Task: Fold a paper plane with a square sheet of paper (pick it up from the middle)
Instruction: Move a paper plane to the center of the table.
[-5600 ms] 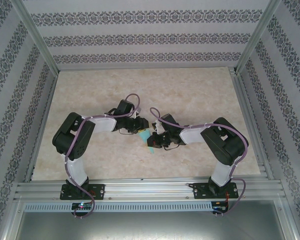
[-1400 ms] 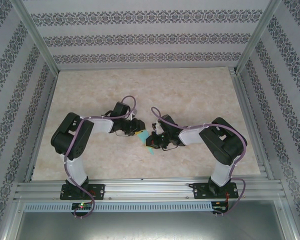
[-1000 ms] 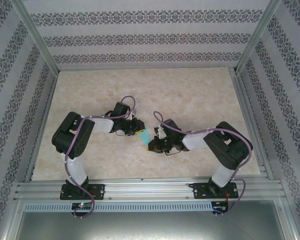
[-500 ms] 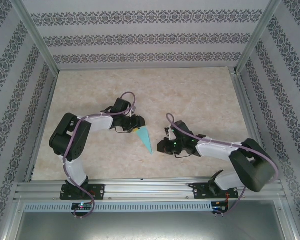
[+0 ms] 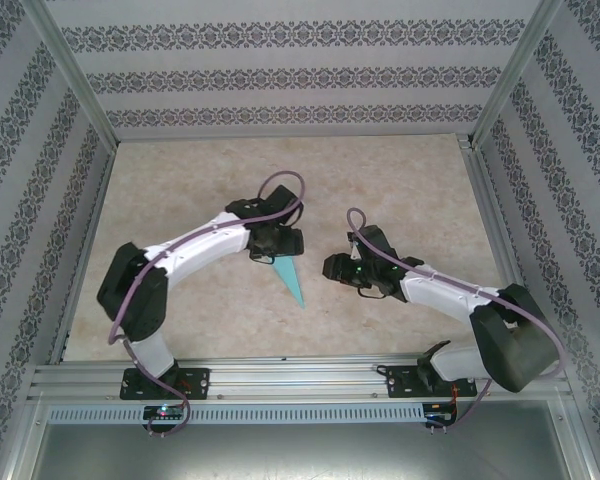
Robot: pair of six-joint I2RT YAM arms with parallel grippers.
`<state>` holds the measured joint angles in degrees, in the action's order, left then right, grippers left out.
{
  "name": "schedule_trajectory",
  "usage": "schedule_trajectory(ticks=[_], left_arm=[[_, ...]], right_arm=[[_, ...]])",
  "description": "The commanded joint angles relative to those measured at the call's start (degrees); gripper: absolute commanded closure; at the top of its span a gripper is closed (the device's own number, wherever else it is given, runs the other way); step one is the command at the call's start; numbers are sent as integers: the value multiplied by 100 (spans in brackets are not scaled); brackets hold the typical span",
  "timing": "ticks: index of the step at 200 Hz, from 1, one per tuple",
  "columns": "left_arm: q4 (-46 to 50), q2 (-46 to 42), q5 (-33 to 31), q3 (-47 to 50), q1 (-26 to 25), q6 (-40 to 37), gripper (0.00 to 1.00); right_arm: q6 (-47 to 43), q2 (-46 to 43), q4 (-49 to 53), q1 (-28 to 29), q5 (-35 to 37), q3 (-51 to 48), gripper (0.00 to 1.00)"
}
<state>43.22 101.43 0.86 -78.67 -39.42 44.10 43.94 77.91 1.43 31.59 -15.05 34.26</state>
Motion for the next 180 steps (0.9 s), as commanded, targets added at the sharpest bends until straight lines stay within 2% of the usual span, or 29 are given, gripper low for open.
schedule_trajectory(ticks=[1,50,81,111,139,180], left_arm=[[874,429,-463,-236,-13,275,20],[766,999,-119,-613,3,213,19],[544,916,115,-297,151,282,20],[343,490,107,109,257,278,30],[202,151,84,493,307,266,46],[38,-140,135,894,382,276,61]], right_arm=[[64,247,-410,-53,-135,150,52],[237,603,-880,-48,-528,113,51],[214,912,-984,19,-832,249,51],[146,1175,-1026,117,-1006,415,51],[0,1378,-1002,219,-1209,643,51],[-227,1765,-881,411,-1506,1004,50]])
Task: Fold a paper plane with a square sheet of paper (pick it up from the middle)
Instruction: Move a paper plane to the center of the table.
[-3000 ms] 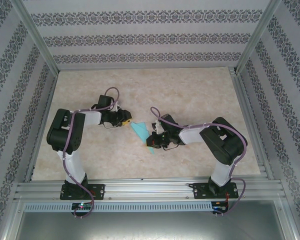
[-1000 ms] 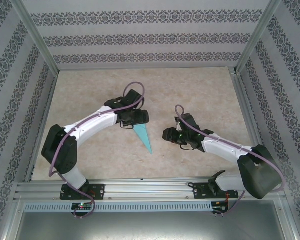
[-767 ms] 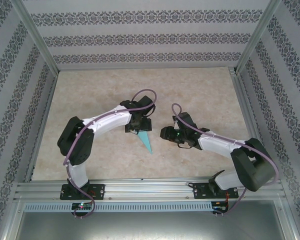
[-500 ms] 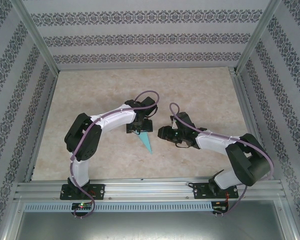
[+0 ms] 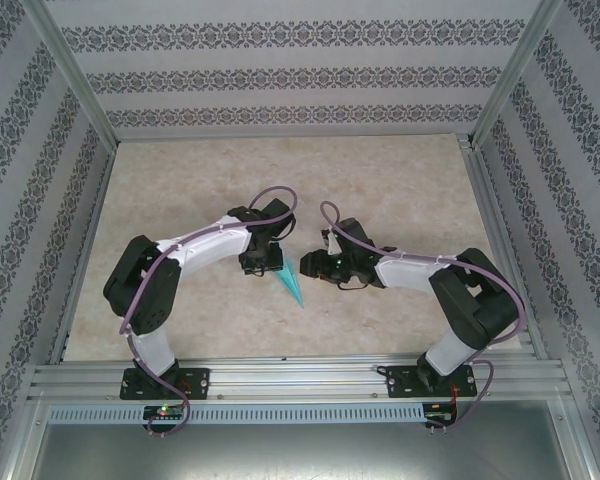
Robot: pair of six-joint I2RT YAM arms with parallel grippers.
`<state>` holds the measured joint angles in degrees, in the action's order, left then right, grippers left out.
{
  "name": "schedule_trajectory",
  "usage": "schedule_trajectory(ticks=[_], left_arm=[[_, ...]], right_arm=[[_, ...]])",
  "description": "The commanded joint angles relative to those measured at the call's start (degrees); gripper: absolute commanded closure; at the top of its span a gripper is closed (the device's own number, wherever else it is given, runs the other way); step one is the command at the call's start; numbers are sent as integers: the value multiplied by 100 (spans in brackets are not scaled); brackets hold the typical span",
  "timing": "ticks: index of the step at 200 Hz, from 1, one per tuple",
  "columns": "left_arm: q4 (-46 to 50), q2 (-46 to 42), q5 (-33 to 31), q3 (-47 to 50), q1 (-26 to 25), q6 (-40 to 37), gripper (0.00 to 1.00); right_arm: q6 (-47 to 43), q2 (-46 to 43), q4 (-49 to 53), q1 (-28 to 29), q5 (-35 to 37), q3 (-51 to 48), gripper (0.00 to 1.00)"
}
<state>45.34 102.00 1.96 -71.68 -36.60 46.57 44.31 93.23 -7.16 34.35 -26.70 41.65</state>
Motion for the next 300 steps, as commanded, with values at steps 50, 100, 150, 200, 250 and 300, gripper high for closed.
schedule_trajectory(ticks=[50,100,150,200,250,300], left_arm=[[-282,-290,42,372,123,-12,69],[-338,-295,24,390,136,-41,68],[-404,-318,68,441,136,-26,69],[-607,-424,213,577,135,31,69],[-606,-479,200,624,142,19,69],[-842,-856,315,822,134,-31,71]], right_arm=[[-384,627,116,247,-484,601,48],[-498,810,-90,389,-930,706,47],[-830,747,174,551,-656,687,45],[-1159,938,579,676,-347,909,56],[-1372,1118,907,770,-182,1165,64],[-1518,1168,1439,821,94,1444,78]])
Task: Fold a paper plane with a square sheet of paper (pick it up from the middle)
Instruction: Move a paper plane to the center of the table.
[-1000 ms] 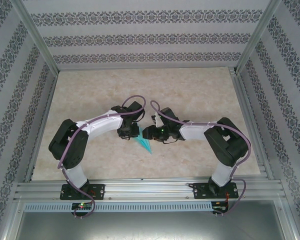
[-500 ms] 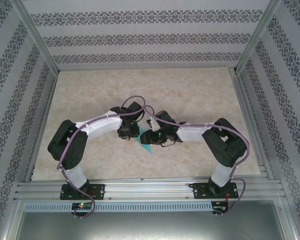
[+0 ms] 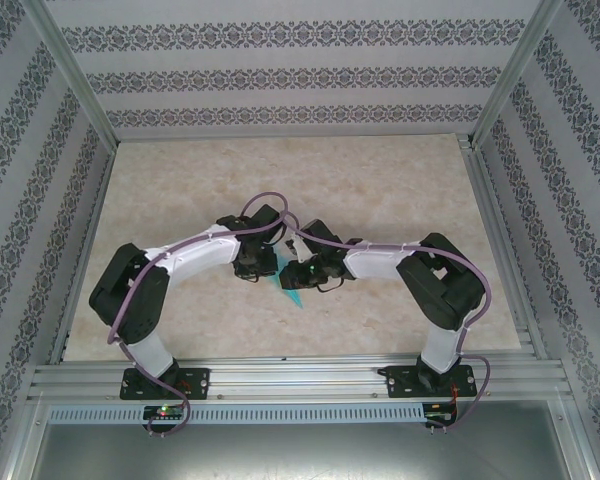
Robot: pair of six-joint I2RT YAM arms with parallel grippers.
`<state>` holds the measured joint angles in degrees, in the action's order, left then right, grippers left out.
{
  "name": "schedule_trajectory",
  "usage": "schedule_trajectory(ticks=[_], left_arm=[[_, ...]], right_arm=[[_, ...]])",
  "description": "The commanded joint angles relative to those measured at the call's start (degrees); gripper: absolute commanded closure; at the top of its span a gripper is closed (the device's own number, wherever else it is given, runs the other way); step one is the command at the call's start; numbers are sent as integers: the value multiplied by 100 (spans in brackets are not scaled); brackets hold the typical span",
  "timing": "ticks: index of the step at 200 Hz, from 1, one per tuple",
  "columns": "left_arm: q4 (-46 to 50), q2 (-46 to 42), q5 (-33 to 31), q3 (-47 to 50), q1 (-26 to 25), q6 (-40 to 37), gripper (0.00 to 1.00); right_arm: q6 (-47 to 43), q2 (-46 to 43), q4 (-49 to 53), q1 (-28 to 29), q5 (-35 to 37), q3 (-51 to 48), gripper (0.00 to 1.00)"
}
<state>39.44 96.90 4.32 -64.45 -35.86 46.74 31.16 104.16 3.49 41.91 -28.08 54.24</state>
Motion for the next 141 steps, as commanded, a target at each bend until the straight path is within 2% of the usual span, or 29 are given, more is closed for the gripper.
schedule_trajectory(ticks=[1,29,57,74,103,141], left_arm=[[-257,-369,74,103,61,-50,71],[-557,-1067,-188,390,60,1,68],[-594,-1715,-642,656,70,40,66],[-507,-2012,-955,784,79,127,65],[-583,-2478,-1282,1095,146,257,62],[-687,-2651,-1208,1303,322,351,61]], right_arm=[[-204,68,382,68,241,189,78],[-202,-231,587,70,487,193,87],[-250,-589,1076,41,1043,328,95],[-250,-826,1411,32,1640,454,97],[-55,-747,2540,-34,3169,1038,97],[79,31,3149,-162,3424,1924,93]])
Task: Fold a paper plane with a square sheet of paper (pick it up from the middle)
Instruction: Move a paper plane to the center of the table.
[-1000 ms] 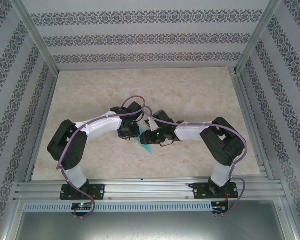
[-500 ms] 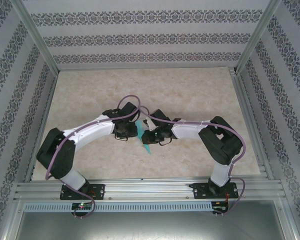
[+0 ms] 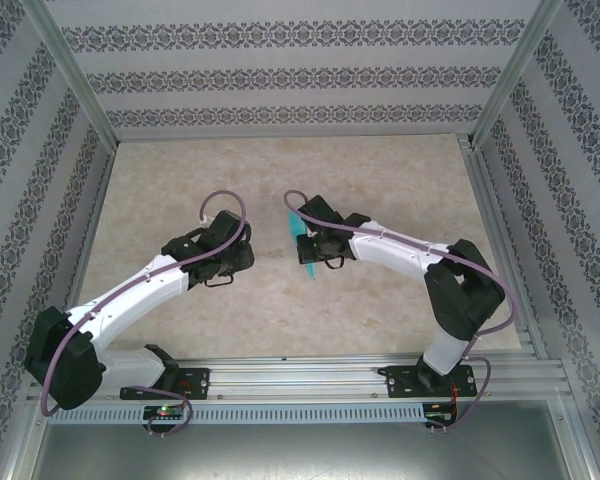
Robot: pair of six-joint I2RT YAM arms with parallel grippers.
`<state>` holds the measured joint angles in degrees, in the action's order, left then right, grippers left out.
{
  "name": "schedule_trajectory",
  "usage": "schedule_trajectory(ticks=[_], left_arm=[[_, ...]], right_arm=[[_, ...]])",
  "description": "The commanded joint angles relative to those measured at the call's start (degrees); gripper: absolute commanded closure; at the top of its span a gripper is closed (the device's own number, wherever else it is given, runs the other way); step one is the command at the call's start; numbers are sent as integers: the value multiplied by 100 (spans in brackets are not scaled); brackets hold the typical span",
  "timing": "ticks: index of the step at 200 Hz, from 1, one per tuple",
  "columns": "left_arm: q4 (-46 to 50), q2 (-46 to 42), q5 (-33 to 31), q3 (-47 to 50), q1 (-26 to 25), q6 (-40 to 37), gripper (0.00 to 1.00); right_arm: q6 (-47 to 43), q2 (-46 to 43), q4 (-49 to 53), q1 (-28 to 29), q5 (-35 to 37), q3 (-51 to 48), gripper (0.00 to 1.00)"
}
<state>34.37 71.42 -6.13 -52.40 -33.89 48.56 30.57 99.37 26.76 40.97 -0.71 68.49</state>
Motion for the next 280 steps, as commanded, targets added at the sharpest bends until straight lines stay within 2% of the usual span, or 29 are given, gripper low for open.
schedule_trajectory(ticks=[1,40,90,127,168,201,232,280], left_arm=[[-178,-102,-162,99,127,166,61],[-177,-94,-97,171,185,163,61],[-238,-25,-37,181,234,164,61],[-246,75,16,161,260,146,61],[-260,175,49,132,293,127,60],[-249,260,77,86,304,95,60],[-269,353,94,62,324,80,60],[-216,500,108,-80,348,22,61]], right_arm=[[145,538,839,-65,700,525,93],[194,1302,1273,-74,819,1235,92],[273,1637,1252,-131,661,1371,90],[358,1707,1021,-238,454,1186,80],[351,1938,1015,-243,370,1210,78],[394,2192,1255,-179,552,1335,76],[569,2507,1529,-64,810,1540,69],[825,2863,1671,-20,828,1856,65]])
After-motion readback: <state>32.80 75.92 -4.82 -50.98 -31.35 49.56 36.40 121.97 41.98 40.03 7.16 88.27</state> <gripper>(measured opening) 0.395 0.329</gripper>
